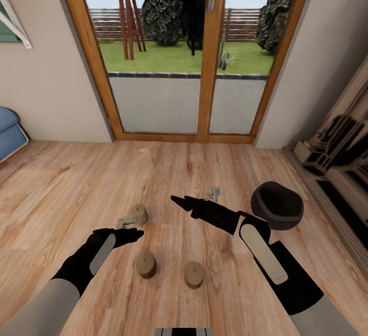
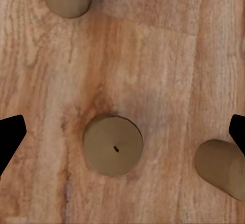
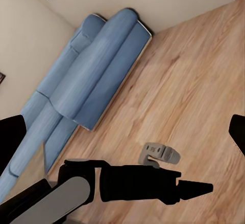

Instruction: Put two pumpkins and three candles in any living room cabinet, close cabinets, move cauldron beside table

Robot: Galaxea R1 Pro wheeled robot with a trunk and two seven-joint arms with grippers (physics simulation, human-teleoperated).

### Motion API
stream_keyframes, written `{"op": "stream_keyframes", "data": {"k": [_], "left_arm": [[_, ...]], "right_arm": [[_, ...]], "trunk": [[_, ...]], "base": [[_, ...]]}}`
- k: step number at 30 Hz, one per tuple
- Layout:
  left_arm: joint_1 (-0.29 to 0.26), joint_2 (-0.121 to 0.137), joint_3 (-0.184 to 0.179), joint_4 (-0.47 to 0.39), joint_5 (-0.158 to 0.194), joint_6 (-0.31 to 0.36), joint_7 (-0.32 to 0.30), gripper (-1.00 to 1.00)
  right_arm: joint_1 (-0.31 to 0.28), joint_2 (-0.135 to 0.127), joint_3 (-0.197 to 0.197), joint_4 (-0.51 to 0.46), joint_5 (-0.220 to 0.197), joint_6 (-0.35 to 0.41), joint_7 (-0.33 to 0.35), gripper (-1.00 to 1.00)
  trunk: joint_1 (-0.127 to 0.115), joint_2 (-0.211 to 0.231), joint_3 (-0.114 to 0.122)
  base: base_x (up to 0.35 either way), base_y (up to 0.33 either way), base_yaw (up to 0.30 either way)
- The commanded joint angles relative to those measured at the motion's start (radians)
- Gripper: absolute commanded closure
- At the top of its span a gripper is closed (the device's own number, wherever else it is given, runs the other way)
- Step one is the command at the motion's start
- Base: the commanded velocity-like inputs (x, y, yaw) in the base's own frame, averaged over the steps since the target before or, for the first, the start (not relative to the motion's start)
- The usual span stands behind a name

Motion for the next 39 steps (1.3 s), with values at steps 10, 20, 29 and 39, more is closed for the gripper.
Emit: {"op": "stream_keyframes", "data": {"k": [10, 20, 29, 39], "left_arm": [[-0.001, 0.0, -0.004, 0.043, 0.002, 0.002, 0.009, -1.0], [-0.001, 0.002, -0.004, 0.045, 0.002, 0.002, 0.009, -1.0], [-0.001, 0.001, -0.004, 0.046, 0.002, -0.001, 0.009, -1.0], [-0.001, 0.0, -0.028, 0.093, 0.003, -0.07, 0.009, -1.0]], "right_arm": [[0.0, -0.001, 0.0, 0.001, -0.008, 0.003, -0.001, -1.0], [-0.001, 0.0, 0.0, 0.001, -0.006, 0.003, -0.001, -1.0], [0.0, 0.0, 0.001, 0.001, -0.004, 0.002, -0.001, -1.0], [-0.001, 0.0, 0.001, 0.0, -0.006, 0.003, 0.0, -1.0]], "trunk": [[0.0, 0.0, -0.001], [0.039, -0.07, -0.032], [0.073, -0.133, -0.06], [0.086, -0.152, -0.097]], "base": [[0.079, 0.0, 0.0], [0.001, 0.0, 0.0], [0.0, 0.0, 0.0], [0.0, 0.0, 0.0]]}}
